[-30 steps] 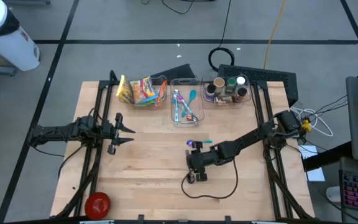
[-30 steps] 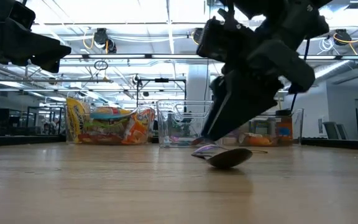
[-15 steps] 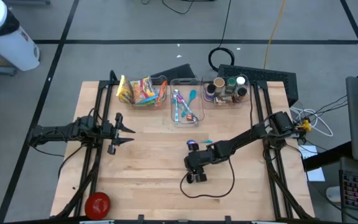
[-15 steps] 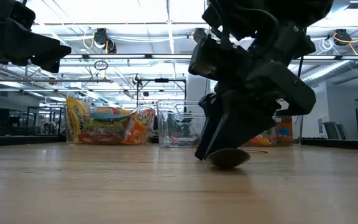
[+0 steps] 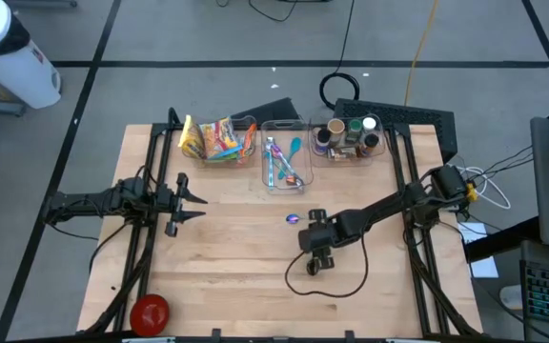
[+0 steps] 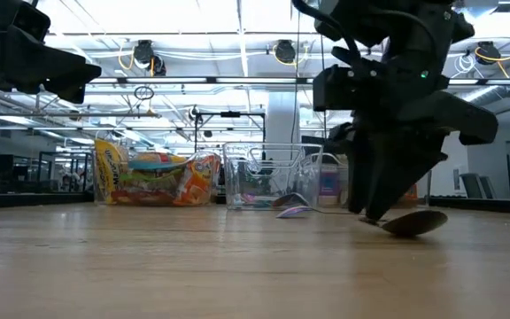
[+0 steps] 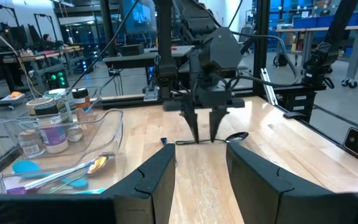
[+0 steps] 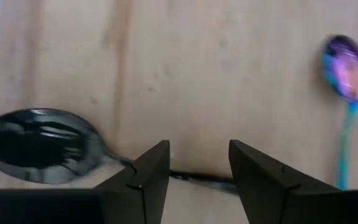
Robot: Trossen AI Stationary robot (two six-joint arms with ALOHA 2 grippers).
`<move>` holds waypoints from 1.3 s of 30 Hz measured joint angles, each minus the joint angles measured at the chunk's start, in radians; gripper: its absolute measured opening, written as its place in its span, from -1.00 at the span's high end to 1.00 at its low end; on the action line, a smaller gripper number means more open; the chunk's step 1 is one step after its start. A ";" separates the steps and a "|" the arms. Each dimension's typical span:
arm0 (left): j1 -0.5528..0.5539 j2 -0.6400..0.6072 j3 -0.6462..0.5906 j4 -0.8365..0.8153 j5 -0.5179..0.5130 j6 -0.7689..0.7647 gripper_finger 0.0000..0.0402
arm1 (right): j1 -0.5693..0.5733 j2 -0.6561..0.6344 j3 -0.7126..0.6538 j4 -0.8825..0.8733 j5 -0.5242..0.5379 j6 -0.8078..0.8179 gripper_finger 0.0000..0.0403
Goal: Pick & Place Food Item
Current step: Put the black spoon into the middle transparent bin
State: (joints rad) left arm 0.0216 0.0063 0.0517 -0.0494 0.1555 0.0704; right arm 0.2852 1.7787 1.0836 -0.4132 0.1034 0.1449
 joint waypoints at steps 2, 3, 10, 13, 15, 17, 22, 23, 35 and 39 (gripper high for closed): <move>0.000 0.000 0.000 0.000 0.000 0.000 0.24 | 0.000 -0.019 0.000 -0.035 0.032 0.012 0.21; 0.000 0.000 0.000 0.000 0.000 0.000 0.24 | 0.000 -0.028 0.000 -0.053 0.043 0.015 0.21; 0.000 0.000 0.000 0.000 0.000 0.000 0.24 | 0.034 -0.070 0.000 -0.059 -0.001 -0.118 0.21; 0.000 0.000 0.000 0.000 0.000 0.000 0.24 | 0.071 -0.069 -0.011 -0.045 -0.004 -0.227 0.21; 0.000 0.000 0.000 0.000 0.000 0.000 0.24 | 0.085 -0.057 -0.033 0.010 -0.004 -0.269 0.21; 0.000 0.000 0.000 0.000 0.000 0.000 0.24 | 0.091 -0.046 -0.061 0.047 -0.004 -0.294 0.21; 0.000 0.000 0.000 0.000 0.000 0.000 0.24 | 0.080 -0.029 -0.095 0.128 -0.004 -0.307 0.21; 0.000 0.000 0.000 0.000 0.000 0.000 0.24 | 0.074 -0.029 -0.101 0.140 -0.007 -0.309 0.21; 0.000 0.000 0.000 -0.001 0.000 0.000 0.24 | -0.009 -0.013 -0.141 0.373 0.037 -0.036 0.21; 0.000 0.000 0.000 0.000 0.000 0.000 0.24 | -0.041 -0.013 -0.141 0.358 0.056 0.104 0.21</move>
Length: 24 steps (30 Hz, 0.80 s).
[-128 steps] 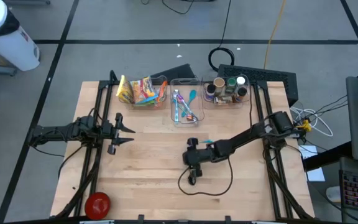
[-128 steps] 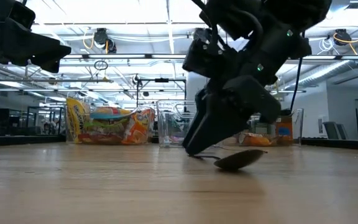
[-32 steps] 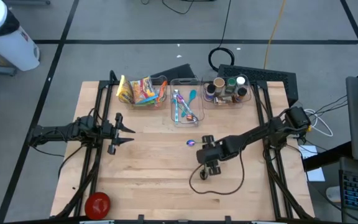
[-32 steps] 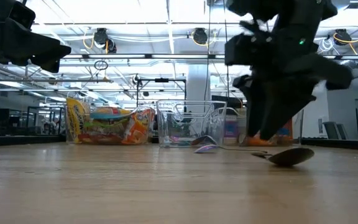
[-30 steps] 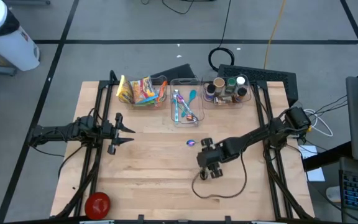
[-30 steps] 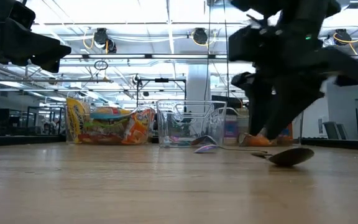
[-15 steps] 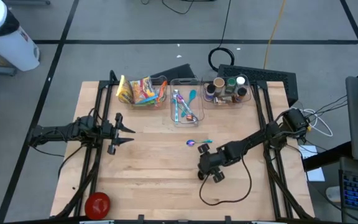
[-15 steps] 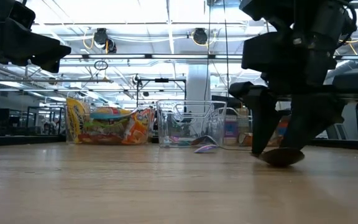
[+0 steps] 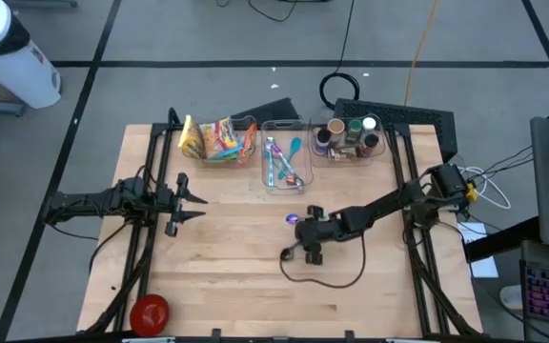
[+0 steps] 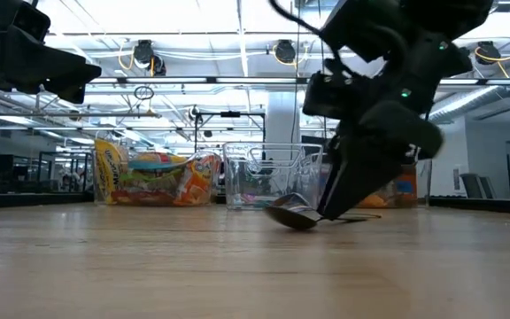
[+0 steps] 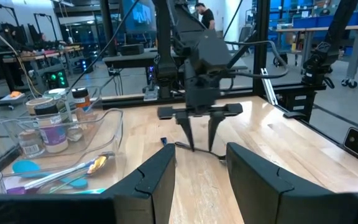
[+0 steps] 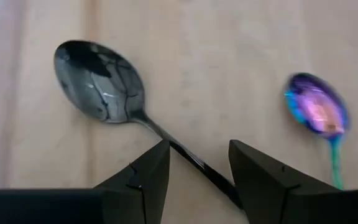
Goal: Pick & Place Food Item
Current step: Put the black spoon into the middle transparent bin
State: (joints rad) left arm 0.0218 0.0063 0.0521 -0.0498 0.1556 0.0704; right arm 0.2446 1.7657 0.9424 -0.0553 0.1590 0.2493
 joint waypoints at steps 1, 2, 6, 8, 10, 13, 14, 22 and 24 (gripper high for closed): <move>0.000 0.000 0.000 0.000 0.000 0.000 0.24 | -0.009 0.000 0.000 -0.001 -0.002 0.019 0.21; 0.000 0.000 0.000 0.000 0.000 0.000 0.24 | -0.015 0.000 0.000 -0.002 0.000 0.029 0.21; 0.000 0.000 0.000 0.000 0.000 0.000 0.24 | -0.033 0.000 0.000 0.000 0.020 0.082 0.21; 0.000 0.000 0.000 0.000 0.000 0.000 0.24 | -0.036 0.000 0.000 0.008 0.026 0.074 0.21; 0.000 0.000 0.000 0.000 0.000 0.000 0.24 | -0.036 0.000 0.000 0.039 0.024 0.022 0.21; 0.000 0.000 0.000 0.000 0.000 0.000 0.24 | -0.013 -0.001 0.000 0.123 0.019 -0.065 0.21; 0.000 0.000 0.000 0.000 0.000 0.000 0.24 | -0.001 -0.001 0.000 0.149 0.006 -0.092 0.21; 0.000 0.000 0.000 0.000 0.000 0.000 0.24 | 0.099 0.010 0.000 0.244 -0.001 -0.190 0.21; 0.000 0.000 0.000 0.000 0.000 0.000 0.24 | 0.109 0.048 0.003 0.287 -0.002 -0.186 0.21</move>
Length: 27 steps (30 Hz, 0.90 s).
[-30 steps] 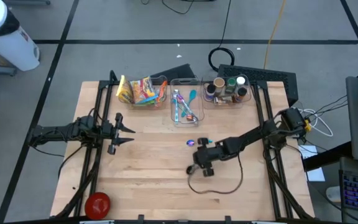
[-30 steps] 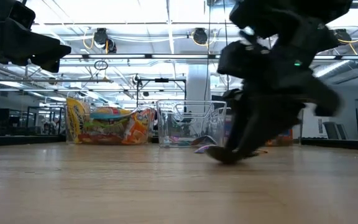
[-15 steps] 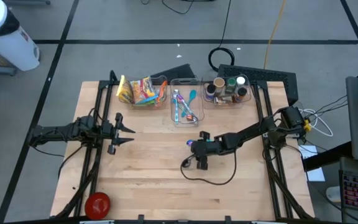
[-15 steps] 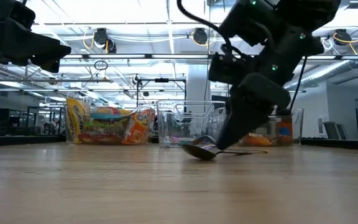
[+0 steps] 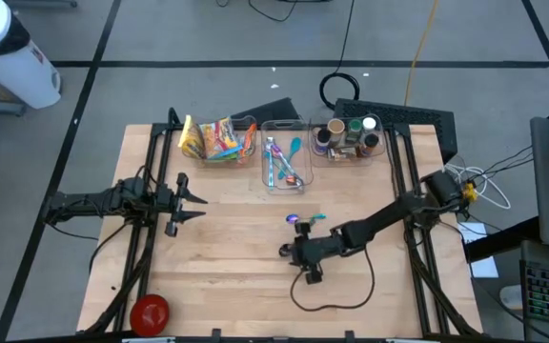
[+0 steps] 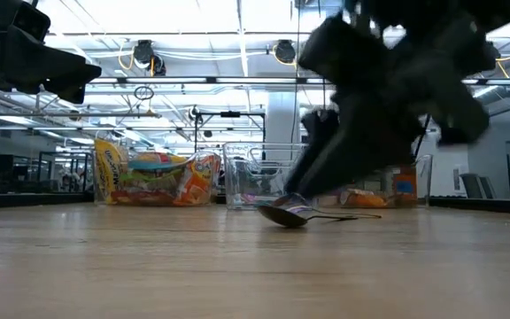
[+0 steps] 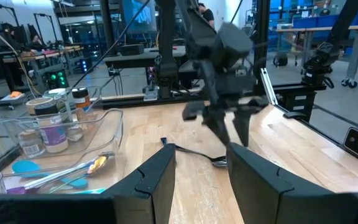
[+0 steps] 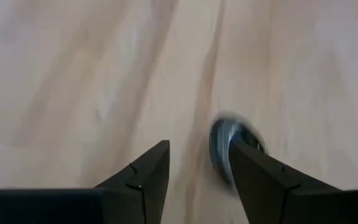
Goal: Pick & Place Food Item
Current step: Put the black spoon into the middle transparent bin
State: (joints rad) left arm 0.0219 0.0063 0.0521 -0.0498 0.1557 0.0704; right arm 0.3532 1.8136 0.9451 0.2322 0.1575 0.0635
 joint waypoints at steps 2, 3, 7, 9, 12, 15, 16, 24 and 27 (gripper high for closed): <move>0.000 0.000 0.000 0.000 0.000 0.000 0.24 | 0.001 0.035 -0.001 0.015 0.000 -0.001 0.21; 0.000 0.000 0.000 0.000 0.000 0.000 0.24 | -0.001 0.056 -0.002 0.040 0.000 -0.005 0.21; 0.000 0.000 0.000 0.000 0.000 0.000 0.24 | -0.009 0.098 0.002 0.072 0.042 -0.040 0.21; 0.000 0.000 0.000 0.001 0.000 0.000 0.24 | -0.010 0.099 0.001 0.067 0.087 -0.038 0.21; 0.000 0.000 0.000 0.000 0.000 0.000 0.24 | -0.014 0.099 0.001 0.064 0.131 -0.039 0.25; 0.000 0.000 0.000 0.000 0.000 0.000 0.24 | -0.014 0.097 0.001 0.064 0.136 -0.038 0.35; 0.000 0.000 0.000 0.000 0.000 0.000 0.24 | -0.014 0.097 0.000 0.063 0.135 -0.038 0.40; 0.000 0.000 0.000 0.000 0.000 0.000 0.24 | -0.021 0.095 0.000 0.059 0.135 0.022 0.87; 0.000 0.000 0.000 0.000 0.000 0.000 0.24 | -0.021 0.094 0.001 0.065 0.142 0.011 0.97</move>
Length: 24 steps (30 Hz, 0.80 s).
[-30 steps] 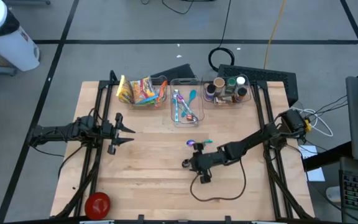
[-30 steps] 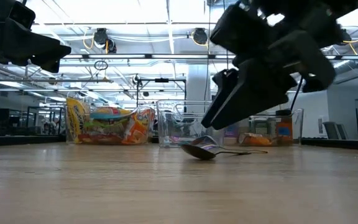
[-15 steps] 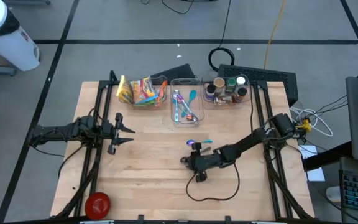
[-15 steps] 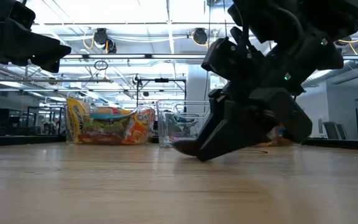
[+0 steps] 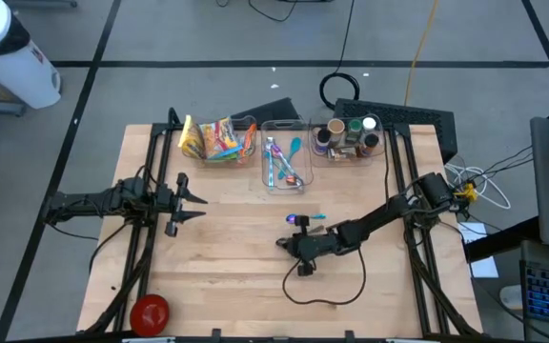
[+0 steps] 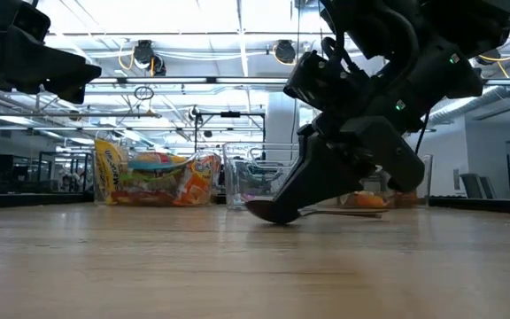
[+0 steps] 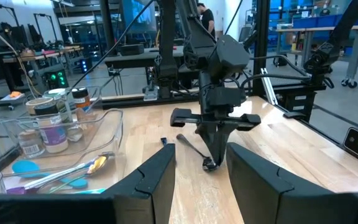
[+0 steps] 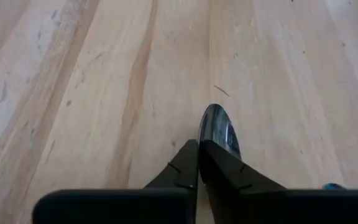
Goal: Pick & Place Food Item
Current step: Put the black spoon into the middle transparent bin
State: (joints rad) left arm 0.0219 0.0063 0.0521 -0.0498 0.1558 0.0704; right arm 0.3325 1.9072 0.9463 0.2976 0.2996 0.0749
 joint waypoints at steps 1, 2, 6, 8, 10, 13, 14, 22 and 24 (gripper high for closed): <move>0.000 0.000 0.000 0.000 0.000 0.000 0.24 | 0.000 0.000 0.000 0.004 0.000 -0.001 0.96; 0.000 0.000 0.000 0.000 0.000 0.000 0.24 | 0.000 0.001 0.000 0.012 -0.002 -0.001 0.96; 0.000 0.000 0.000 0.000 0.000 0.000 0.24 | 0.001 -0.009 -0.002 0.071 -0.016 -0.021 0.98; 0.000 0.000 0.000 0.000 0.000 0.000 0.24 | 0.001 -0.030 -0.003 0.111 -0.023 -0.030 0.99; 0.000 0.000 0.000 0.000 0.000 0.000 0.24 | 0.000 -0.054 -0.003 0.171 -0.035 -0.018 1.00; 0.000 0.000 0.000 0.000 0.000 0.000 0.24 | -0.020 -0.087 -0.003 0.267 -0.114 -0.001 1.00; 0.000 0.000 0.000 0.000 0.000 0.000 0.24 | -0.030 -0.095 -0.003 0.306 -0.142 -0.001 1.00; 0.000 0.000 0.000 0.000 0.000 0.000 0.24 | -0.161 -0.170 -0.003 0.451 -0.200 0.035 1.00; 0.000 0.000 0.000 0.000 0.000 0.000 0.24 | -0.204 -0.189 -0.003 0.487 -0.199 0.046 1.00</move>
State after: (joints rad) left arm 0.0216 0.0063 0.0521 -0.0494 0.1558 0.0704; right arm 0.1286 1.7180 0.9432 0.7842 0.1003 0.1212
